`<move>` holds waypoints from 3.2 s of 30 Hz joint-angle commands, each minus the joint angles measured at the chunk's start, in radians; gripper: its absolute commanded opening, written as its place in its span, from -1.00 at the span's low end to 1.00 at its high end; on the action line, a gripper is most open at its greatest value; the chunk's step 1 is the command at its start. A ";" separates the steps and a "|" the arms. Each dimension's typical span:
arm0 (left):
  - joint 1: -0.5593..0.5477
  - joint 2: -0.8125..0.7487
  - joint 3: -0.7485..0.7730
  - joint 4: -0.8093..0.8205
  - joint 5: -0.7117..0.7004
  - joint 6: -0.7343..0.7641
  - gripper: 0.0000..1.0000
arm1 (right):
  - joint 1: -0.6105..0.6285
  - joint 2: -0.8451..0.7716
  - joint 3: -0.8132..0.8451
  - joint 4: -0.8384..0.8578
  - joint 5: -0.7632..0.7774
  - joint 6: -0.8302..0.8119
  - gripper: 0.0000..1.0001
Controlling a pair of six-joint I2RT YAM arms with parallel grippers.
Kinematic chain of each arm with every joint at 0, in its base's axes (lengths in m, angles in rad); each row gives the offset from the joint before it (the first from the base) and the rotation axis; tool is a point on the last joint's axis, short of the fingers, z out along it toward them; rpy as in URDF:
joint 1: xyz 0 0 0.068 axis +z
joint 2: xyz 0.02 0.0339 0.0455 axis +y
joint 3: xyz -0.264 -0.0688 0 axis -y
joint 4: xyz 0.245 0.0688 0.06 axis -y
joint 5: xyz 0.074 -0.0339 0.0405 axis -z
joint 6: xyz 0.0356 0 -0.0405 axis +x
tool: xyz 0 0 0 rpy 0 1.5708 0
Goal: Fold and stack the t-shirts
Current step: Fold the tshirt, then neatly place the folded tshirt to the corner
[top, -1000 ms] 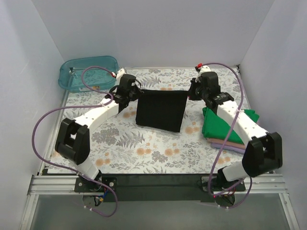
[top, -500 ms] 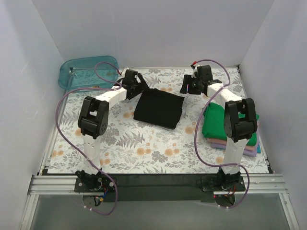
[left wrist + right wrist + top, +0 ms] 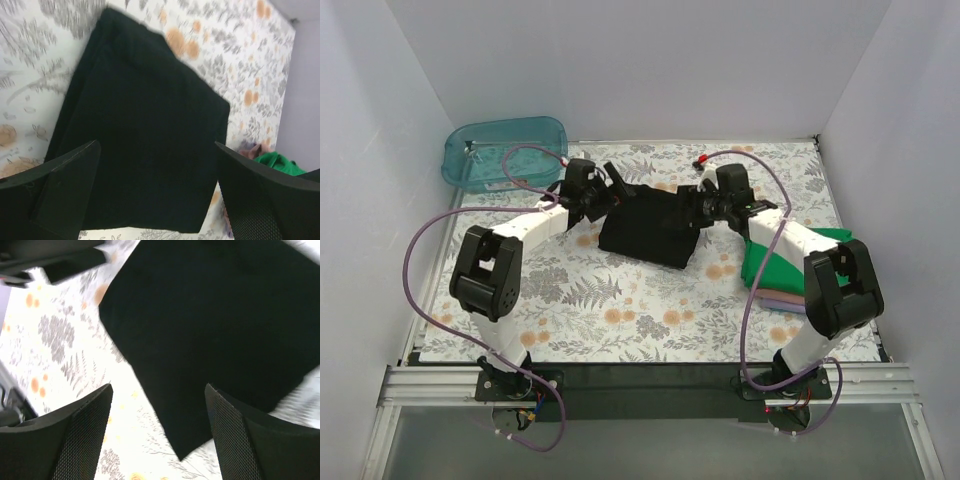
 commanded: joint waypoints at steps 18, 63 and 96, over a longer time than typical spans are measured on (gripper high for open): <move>-0.226 -0.297 -0.812 0.108 -0.008 -0.256 0.87 | 0.172 0.007 -0.485 0.161 0.141 0.091 0.70; -0.300 -0.983 -0.672 -0.564 -0.473 -0.317 0.89 | 0.284 -0.218 -0.443 -0.056 0.537 0.183 0.52; -0.300 -1.058 -0.666 -0.632 -0.559 -0.366 0.89 | 0.194 -0.460 0.041 -0.683 1.137 -0.188 -0.97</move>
